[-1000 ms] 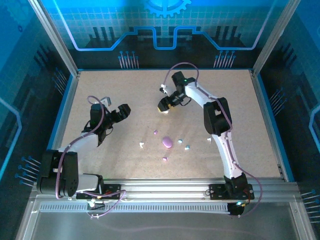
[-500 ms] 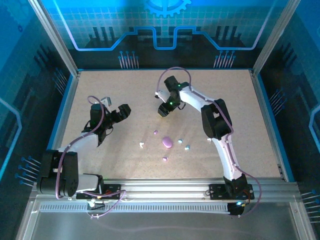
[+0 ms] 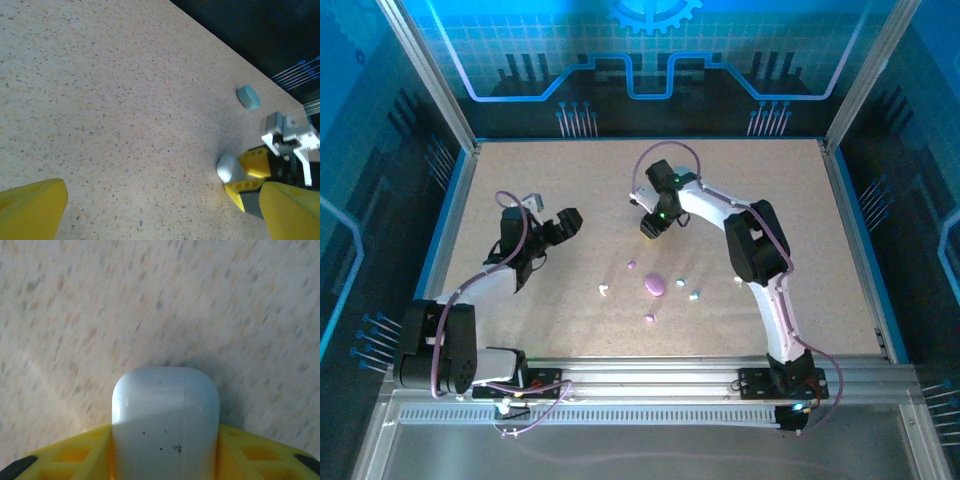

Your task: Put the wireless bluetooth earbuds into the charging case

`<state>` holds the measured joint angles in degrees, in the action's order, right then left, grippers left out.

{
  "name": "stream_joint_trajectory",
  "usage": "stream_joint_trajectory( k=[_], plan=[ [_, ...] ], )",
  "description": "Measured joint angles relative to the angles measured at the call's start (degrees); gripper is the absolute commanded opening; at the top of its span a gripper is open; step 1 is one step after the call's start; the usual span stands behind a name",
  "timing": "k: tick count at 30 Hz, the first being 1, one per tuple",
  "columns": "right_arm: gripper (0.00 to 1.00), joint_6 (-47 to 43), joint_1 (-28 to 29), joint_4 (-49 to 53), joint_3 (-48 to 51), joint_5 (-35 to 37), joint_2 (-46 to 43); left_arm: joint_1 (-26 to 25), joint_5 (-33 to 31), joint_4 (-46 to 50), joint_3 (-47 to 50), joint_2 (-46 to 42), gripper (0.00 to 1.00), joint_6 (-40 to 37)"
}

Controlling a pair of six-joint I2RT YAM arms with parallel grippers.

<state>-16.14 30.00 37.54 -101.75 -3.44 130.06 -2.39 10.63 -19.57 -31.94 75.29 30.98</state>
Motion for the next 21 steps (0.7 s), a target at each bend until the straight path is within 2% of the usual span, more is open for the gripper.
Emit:
stream_joint_trajectory(
  k=[5,13,17,21],
  plan=[
    [0.47,0.02,0.02,-4.76,13.57,-0.17,-11.45,-2.4,1.99,0.02,-2.05,0.0,0.96,1.05],
    [0.45,-2.4,0.55,-17.66,33.24,-2.19,-39.67,-12.66,8.72,0.39,-9.42,0.44,0.87,0.85],
    [0.43,-6.69,2.08,-22.86,40.74,-3.26,-51.39,-17.09,13.44,0.9,-13.38,0.85,0.85,0.17],
    [0.43,-10.45,3.34,-25.81,44.41,-3.43,-57.83,-20.15,18.34,1.22,-15.47,0.85,0.85,-0.24]
  ],
)
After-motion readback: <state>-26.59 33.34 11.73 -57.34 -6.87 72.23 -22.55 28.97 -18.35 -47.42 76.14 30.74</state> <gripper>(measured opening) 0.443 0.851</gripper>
